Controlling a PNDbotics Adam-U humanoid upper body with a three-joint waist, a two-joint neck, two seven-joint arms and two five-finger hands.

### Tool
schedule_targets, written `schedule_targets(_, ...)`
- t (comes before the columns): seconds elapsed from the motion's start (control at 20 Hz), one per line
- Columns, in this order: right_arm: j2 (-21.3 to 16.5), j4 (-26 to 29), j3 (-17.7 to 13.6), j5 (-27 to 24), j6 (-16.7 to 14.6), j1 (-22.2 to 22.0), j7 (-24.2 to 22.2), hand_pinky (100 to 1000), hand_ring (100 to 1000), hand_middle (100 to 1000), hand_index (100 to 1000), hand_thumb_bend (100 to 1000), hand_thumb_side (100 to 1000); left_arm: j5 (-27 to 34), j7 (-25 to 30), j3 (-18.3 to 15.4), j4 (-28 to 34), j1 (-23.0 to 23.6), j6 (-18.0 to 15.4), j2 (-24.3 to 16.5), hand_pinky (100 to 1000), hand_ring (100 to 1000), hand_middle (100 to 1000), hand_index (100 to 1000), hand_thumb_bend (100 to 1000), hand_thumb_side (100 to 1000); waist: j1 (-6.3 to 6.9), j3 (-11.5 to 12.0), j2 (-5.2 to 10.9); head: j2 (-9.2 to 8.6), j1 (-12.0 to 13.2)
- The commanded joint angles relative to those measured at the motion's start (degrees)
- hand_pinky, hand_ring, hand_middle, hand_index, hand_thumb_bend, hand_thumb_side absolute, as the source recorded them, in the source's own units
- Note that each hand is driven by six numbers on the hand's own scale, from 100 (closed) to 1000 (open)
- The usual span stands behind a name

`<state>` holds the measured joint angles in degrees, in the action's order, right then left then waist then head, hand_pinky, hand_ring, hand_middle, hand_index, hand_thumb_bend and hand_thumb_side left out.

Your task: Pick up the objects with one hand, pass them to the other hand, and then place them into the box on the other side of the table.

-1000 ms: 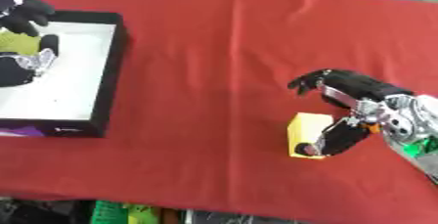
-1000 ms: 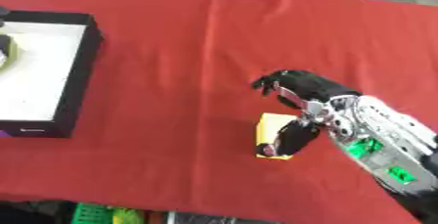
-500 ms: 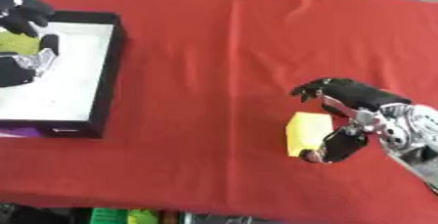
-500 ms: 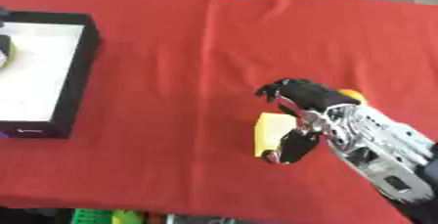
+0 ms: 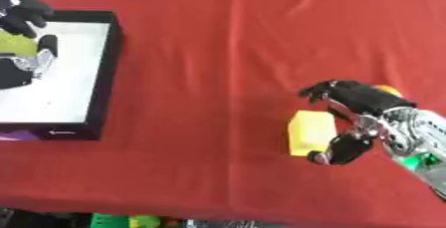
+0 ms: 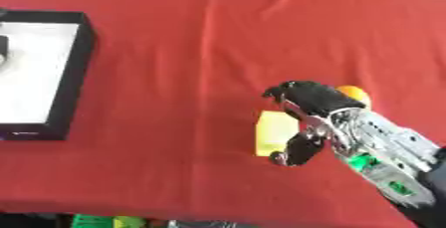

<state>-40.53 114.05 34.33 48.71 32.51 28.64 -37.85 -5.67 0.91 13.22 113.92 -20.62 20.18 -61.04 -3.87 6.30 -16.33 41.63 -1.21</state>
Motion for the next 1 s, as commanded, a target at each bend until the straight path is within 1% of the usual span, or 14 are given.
schedule_targets(0.05,-1.18,0.54,-0.24,0.93,3.22,0.21,-2.91,1000,865,777,897,551,195,-0.4,-0.21,-0.55,0.67,-0.21,0.15,-0.95,716,615,629,800,100,302,0.54,-0.14,0.61,-0.19,-0.3)
schedule_targets(0.55,-1.33,0.54,0.31,3.06,5.46,-0.2,-3.32,1000,862,775,873,514,181,-1.3,-0.18,-0.22,0.67,0.27,0.68,-0.47,716,617,630,799,100,312,0.74,-0.04,0.06,-0.39,-0.66)
schedule_targets(1.0,-1.46,0.54,0.55,3.54,7.07,-0.44,-2.79,1000,853,766,849,447,136,-1.85,-0.01,0.03,0.67,0.49,0.83,-0.23,719,619,632,798,100,308,0.65,0.06,0.0,-0.38,-0.7)
